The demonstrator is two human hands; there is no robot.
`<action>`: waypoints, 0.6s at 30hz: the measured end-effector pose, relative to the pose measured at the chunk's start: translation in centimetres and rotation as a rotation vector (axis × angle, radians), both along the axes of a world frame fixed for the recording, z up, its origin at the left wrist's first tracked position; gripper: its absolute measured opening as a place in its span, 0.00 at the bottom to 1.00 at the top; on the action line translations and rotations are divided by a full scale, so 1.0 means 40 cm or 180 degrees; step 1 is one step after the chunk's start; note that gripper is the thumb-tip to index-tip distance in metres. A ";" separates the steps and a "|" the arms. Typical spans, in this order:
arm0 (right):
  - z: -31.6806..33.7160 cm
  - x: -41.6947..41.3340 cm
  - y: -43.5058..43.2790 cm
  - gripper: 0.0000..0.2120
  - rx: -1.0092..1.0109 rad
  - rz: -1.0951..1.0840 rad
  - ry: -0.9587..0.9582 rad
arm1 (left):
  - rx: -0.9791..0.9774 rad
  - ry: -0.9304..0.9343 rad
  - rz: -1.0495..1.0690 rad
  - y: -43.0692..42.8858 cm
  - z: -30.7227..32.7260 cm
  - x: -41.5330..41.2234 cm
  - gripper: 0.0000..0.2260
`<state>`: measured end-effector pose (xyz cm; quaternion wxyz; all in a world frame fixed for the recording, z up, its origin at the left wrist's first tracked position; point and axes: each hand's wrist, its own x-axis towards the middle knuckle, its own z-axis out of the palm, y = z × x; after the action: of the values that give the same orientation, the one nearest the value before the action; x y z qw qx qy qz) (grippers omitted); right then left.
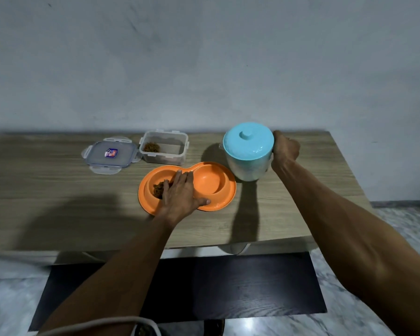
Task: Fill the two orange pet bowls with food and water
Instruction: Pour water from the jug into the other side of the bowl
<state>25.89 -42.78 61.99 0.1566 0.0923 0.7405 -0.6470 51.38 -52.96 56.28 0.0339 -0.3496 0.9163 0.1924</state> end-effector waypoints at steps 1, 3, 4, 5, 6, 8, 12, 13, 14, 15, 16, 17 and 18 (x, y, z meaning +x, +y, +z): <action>0.009 0.005 0.000 0.08 0.0034 0.0015 0.0049 | 0.0003 -0.0006 0.0016 0.000 0.002 -0.002 0.46; 0.024 0.014 0.003 0.08 0.0104 0.0047 0.0161 | 0.0005 -0.0008 0.0041 0.001 0.004 -0.004 0.46; 0.030 0.019 0.004 0.09 0.0136 0.0074 0.0201 | 0.0013 -0.0004 0.0050 0.001 0.006 -0.004 0.46; 0.033 0.023 0.006 0.09 0.0171 0.0103 0.0238 | 0.0025 -0.0001 0.0055 0.001 0.007 -0.004 0.46; 0.037 0.026 0.009 0.09 0.0203 0.0118 0.0291 | 0.0036 0.0001 0.0058 0.002 0.010 -0.004 0.46; 0.042 0.027 0.013 0.10 0.0272 0.0166 0.0419 | 0.0047 -0.0001 0.0066 0.004 0.015 -0.003 0.46; 0.055 0.031 0.014 0.13 0.0430 0.0280 0.0623 | 0.0044 -0.0006 0.0064 0.006 0.020 -0.002 0.46; 0.060 0.032 0.012 0.14 0.0473 0.0282 0.0671 | 0.0037 -0.0008 0.0063 0.007 0.020 -0.002 0.47; 0.064 0.032 0.011 0.14 0.0498 0.0293 0.0703 | 0.0036 -0.0008 0.0062 0.007 0.020 -0.002 0.47; 0.067 0.030 0.011 0.15 0.0525 0.0300 0.0743 | 0.0038 -0.0009 0.0060 0.007 0.020 -0.002 0.47; 0.071 0.032 0.010 0.15 0.0563 0.0305 0.0783 | 0.0037 -0.0014 0.0056 0.007 0.021 -0.002 0.47; 0.074 0.033 0.010 0.16 0.0601 0.0319 0.0828 | 0.0033 -0.0023 0.0051 0.007 0.021 -0.002 0.47; 0.075 0.035 0.011 0.16 0.0644 0.0333 0.0869 | 0.0030 -0.0031 0.0047 0.007 0.022 -0.003 0.47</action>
<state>27.30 -42.35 65.01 0.0779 -0.0197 0.8200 -0.5666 51.27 -52.68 57.14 0.0386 -0.3571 0.9126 0.1952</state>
